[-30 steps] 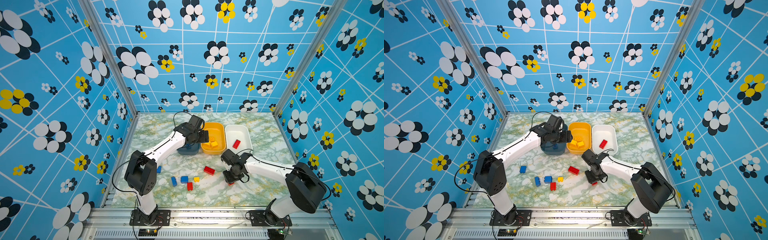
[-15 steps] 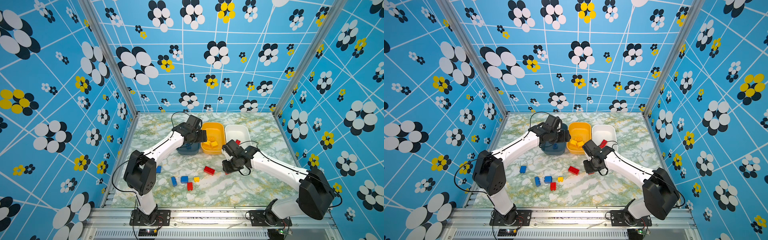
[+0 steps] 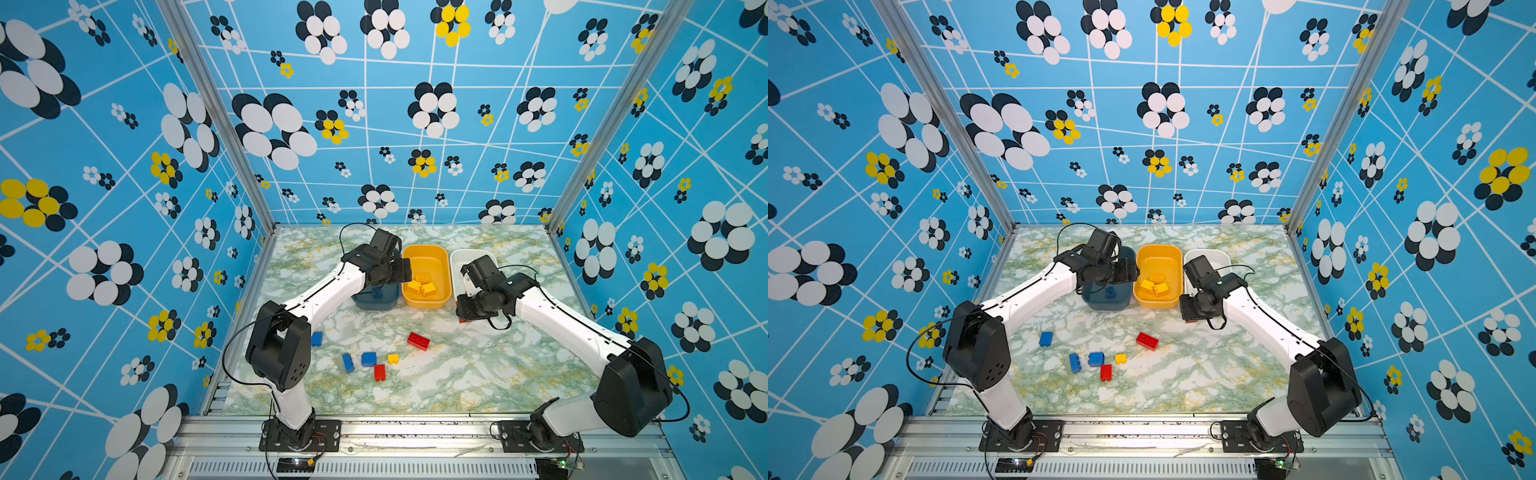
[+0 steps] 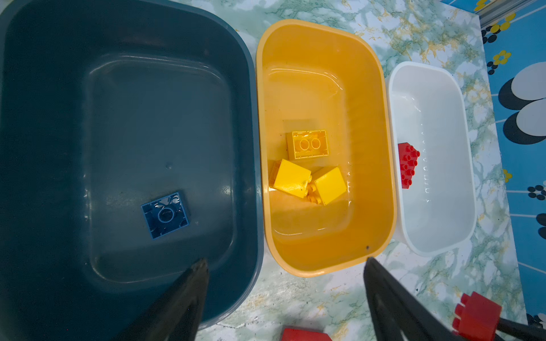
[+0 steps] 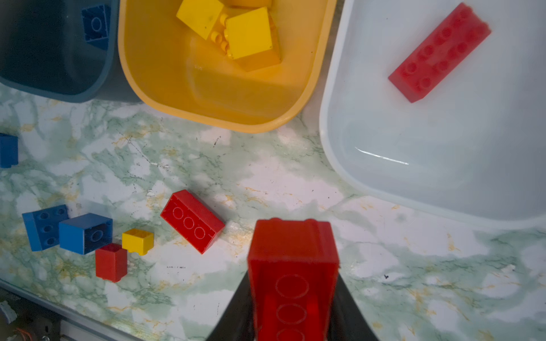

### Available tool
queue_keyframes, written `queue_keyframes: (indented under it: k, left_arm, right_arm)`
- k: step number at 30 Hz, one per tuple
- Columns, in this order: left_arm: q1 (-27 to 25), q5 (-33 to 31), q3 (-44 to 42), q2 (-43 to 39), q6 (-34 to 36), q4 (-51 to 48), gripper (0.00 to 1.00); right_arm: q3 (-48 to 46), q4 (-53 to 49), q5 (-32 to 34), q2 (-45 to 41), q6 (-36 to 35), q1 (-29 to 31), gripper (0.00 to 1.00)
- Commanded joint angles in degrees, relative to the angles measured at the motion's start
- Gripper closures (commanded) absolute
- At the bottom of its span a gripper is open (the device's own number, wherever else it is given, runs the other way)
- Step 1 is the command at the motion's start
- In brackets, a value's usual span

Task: Sort the legos into containers by color
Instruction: 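Carry the red brick over the white tub and release it with right gripper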

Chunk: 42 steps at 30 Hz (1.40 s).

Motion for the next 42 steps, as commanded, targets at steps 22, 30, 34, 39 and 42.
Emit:
queue_keyframes:
  k: [22,30,34,39,42]
  left_arm:
    - [3.6,1.7,-1.7,-3.5,-0.1,0.5,0.16]
    - [4.9,1.3,-4.9,-6.9,0.1,0.1,0.16]
    - [5.6,0.9,-7.0,-9.1,-0.1,0.2,0.16]
    - [6.3,0.5,-8.9,-11.2,-0.1,-0.4,0.15]
    - [6.9,0.3,-9.9,-12.3,-0.2,-1.0,0.15]
  right_arm:
    - [14.1,3.2,-1.7,16.2,-4.0,-8.5,0.67]
    - [20.4,1.3,-1.0,23.7,-3.7,-10.9,0.67]
    - [22.3,1.2,-1.3,26.5,-3.6,-12.1,0.66]
    - [25.0,-0.1,-1.7,29.8,-3.5,-12.9,0.59]
    - [25.6,-0.2,-1.8,30.4,-3.6,-12.9,0.47]
